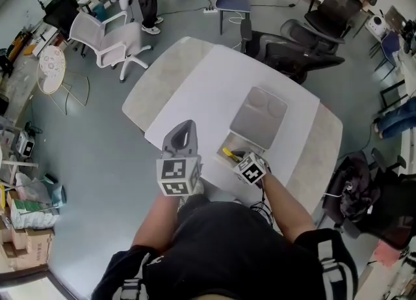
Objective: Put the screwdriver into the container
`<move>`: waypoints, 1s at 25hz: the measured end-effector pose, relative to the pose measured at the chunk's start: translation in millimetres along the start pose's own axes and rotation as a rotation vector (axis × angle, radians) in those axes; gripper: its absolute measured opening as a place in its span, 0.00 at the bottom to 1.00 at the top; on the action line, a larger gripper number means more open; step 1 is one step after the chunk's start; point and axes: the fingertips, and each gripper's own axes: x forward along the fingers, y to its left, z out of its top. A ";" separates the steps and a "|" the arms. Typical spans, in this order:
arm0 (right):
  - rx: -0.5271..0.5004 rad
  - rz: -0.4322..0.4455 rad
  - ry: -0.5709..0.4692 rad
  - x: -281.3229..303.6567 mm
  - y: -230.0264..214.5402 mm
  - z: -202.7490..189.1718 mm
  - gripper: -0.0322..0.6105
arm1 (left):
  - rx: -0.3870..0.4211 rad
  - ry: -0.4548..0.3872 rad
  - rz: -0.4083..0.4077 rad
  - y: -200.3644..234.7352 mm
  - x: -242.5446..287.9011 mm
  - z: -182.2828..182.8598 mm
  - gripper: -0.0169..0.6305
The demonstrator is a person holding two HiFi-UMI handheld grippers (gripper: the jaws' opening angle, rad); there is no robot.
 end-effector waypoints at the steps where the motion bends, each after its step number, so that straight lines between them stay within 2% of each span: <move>1: -0.003 0.007 0.020 2.9 0.5 -2.0 0.16 | 0.000 0.002 0.000 0.4 -0.1 -0.7 0.05; 9: 0.047 0.075 0.193 25.0 -0.9 -26.3 0.16 | 0.003 0.019 0.007 4.2 -3.5 -4.1 0.05; 11: 0.033 0.067 0.206 28.4 -6.1 -25.4 0.16 | 0.004 0.014 0.010 4.7 -2.8 -3.0 0.05; 16: 0.066 0.049 0.338 33.3 -10.3 -44.4 0.16 | 0.005 0.012 0.024 8.9 -7.7 -3.1 0.05; 18: 0.090 0.092 0.295 39.0 -4.6 -34.1 0.16 | 0.006 0.012 0.030 10.9 -8.1 -3.3 0.05; 20: 0.150 0.152 0.264 43.3 5.2 -28.8 0.23 | 0.004 0.016 0.039 14.4 -8.2 -4.8 0.05; 23: 0.139 0.089 0.265 39.4 -12.1 -26.3 0.29 | -0.001 0.020 0.050 19.9 -8.2 -6.1 0.05; 25: 0.154 0.093 0.240 37.5 -11.6 -23.1 0.29 | -0.001 0.020 0.050 19.7 -7.6 -5.9 0.05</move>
